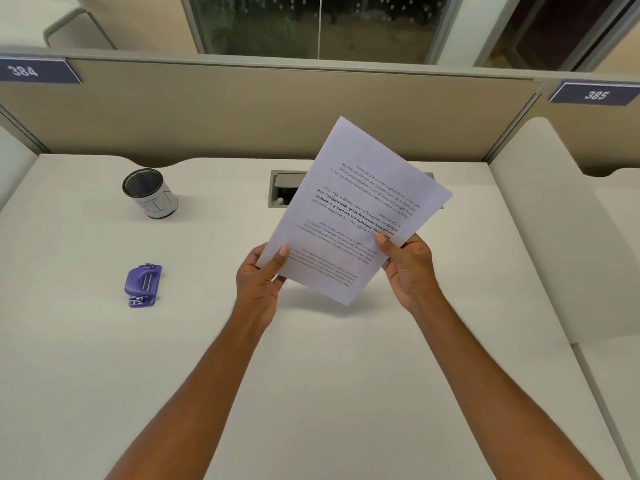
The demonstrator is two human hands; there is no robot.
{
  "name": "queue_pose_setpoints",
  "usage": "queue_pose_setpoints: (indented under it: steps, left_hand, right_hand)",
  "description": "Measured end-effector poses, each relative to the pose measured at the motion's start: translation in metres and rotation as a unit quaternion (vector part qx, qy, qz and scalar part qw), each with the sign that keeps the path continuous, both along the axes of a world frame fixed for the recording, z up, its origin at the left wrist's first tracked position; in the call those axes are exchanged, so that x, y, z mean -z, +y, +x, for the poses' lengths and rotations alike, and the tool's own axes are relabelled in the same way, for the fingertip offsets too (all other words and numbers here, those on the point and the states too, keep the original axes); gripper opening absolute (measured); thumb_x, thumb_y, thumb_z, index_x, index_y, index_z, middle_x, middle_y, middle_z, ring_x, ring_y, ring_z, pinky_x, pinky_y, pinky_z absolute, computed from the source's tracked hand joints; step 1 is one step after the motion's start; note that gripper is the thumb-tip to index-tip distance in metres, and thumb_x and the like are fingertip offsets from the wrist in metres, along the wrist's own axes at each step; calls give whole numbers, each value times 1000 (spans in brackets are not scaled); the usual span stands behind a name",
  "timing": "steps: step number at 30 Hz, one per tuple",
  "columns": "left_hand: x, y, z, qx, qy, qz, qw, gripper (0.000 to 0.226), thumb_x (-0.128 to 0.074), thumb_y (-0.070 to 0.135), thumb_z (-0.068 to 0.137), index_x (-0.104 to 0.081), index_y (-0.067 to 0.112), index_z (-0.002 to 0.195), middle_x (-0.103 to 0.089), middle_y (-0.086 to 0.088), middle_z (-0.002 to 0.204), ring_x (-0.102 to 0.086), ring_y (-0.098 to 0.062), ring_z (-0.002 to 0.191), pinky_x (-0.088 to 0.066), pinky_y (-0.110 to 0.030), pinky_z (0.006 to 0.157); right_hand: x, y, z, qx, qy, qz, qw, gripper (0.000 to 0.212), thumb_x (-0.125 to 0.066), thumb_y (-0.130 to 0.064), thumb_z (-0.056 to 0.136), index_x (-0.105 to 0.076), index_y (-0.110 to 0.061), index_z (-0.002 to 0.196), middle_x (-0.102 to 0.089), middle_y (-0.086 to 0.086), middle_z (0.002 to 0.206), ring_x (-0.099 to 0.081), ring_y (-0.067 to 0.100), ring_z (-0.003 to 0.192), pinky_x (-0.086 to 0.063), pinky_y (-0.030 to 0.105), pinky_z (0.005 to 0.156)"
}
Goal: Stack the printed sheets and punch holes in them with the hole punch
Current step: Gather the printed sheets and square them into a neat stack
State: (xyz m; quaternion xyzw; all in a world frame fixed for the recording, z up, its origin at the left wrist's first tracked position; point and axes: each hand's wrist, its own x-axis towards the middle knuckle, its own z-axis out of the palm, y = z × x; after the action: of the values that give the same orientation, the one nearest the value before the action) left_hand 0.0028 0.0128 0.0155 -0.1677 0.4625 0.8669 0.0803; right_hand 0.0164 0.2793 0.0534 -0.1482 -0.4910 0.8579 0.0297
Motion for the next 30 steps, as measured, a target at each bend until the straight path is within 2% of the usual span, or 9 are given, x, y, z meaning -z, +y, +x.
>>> queue_pose_setpoints:
  steps: [4, 6, 9, 11, 16, 19, 23, 28, 30]
  left_hand:
    - [-10, -11, -8, 95, 62, -189, 975, 40, -100, 33, 74, -83, 19, 107, -86, -4, 113, -82, -26, 106, -67, -36, 94]
    - [-19, -8, -13, 145, 93, -224, 959, 39, -98, 38, 78, -86, 25, 113, -87, -1, 116, -84, -24, 106, -69, -36, 91]
    - [-34, 2, -21, 164, 121, -217, 954, 32, -95, 34, 85, -85, 33, 115, -86, 3, 120, -84, -22, 106, -69, -35, 88]
    - [-41, 9, -25, 145, 129, -213, 958, 29, -94, 32, 86, -86, 35, 113, -86, 4, 119, -84, -21, 105, -68, -31, 87]
    - [-39, 14, -23, 117, 141, -214, 960, 30, -92, 35, 86, -84, 37, 115, -86, 6, 119, -83, -21, 105, -69, -33, 88]
    - [-32, 14, -17, 112, 135, -214, 961, 28, -92, 32, 88, -84, 43, 113, -85, 8, 119, -83, -17, 106, -67, -28, 86]
    - [-23, 16, -9, 115, 121, -215, 962, 31, -90, 27, 90, -83, 38, 119, -85, 7, 122, -82, -18, 109, -67, -29, 88]
    - [-26, 18, -7, 107, 121, -214, 963, 32, -88, 26, 92, -83, 50, 113, -85, 11, 120, -82, -16, 106, -67, -26, 86]
    - [-25, 18, -7, 108, 118, -211, 964, 32, -88, 26, 92, -83, 49, 114, -85, 10, 120, -82, -17, 107, -67, -27, 87]
  right_hand:
    - [-10, 9, -1, -19, -8, 94, 995, 31, -79, 0, 95, -78, -12, 123, -80, 11, 131, -76, 34, 122, -63, 46, 102]
    - [-15, 9, -1, -36, -3, 145, 989, 29, -81, -3, 94, -81, -18, 118, -82, 8, 127, -79, 31, 116, -65, 41, 97]
    - [-19, 4, 0, -52, 4, 191, 980, 29, -82, -3, 93, -83, -25, 111, -85, -1, 117, -82, 18, 103, -64, 25, 85]
    - [-19, 1, 0, -49, 3, 210, 977, 29, -82, -3, 93, -83, -26, 110, -86, -5, 114, -82, 12, 99, -63, 21, 83]
    - [-11, -1, 1, -33, -5, 216, 976, 26, -84, -9, 93, -81, -25, 113, -85, -5, 116, -80, 12, 98, -63, 21, 82]
    - [-1, -2, 4, -40, -23, 223, 974, 26, -84, -10, 94, -80, -25, 115, -85, -7, 117, -80, 13, 100, -63, 23, 83]
    - [11, -4, 8, -48, -52, 224, 972, 29, -85, -8, 93, -79, -23, 116, -85, -9, 115, -81, 11, 100, -63, 23, 84]
    - [14, -3, 8, -47, -41, 226, 972, 28, -85, -11, 93, -79, -27, 115, -85, -9, 116, -80, 13, 99, -64, 23, 82]
    - [16, -3, 8, -48, -39, 224, 973, 28, -85, -11, 94, -79, -28, 115, -85, -9, 116, -80, 12, 99, -64, 22, 82]
